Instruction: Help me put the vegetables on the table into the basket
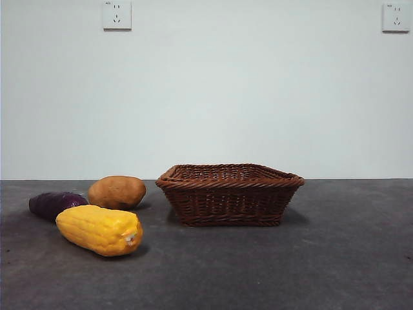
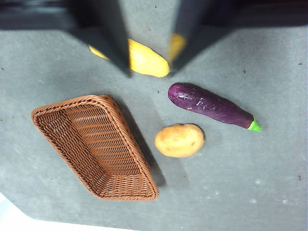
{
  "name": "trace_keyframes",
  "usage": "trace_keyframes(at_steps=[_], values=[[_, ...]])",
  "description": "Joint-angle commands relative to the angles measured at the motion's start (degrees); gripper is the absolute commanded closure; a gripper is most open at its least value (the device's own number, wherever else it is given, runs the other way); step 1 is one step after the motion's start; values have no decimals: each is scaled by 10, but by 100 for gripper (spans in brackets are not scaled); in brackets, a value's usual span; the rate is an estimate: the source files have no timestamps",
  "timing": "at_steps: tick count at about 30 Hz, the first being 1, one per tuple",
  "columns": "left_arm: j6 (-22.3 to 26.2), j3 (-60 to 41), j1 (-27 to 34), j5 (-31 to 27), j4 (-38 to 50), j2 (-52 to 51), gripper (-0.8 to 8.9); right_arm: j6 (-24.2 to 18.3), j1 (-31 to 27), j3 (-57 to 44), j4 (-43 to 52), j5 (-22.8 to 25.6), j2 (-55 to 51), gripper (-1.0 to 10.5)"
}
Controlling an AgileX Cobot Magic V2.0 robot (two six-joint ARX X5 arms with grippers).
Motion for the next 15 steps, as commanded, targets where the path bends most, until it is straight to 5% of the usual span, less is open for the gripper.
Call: trace_keyframes(at_steps=[1, 3, 10, 15], values=[[2, 4, 1, 5, 2, 0, 184, -4, 0, 3, 3, -2, 1, 424], [1, 7, 1, 7, 2, 4, 184, -2, 0, 3, 3, -2, 1, 316], [1, 32, 1, 7, 0, 46, 184, 13, 0, 3, 42, -3, 24, 317], [2, 43, 0, 7, 2, 74, 184, 41, 4, 50, 122, -50, 143, 320]])
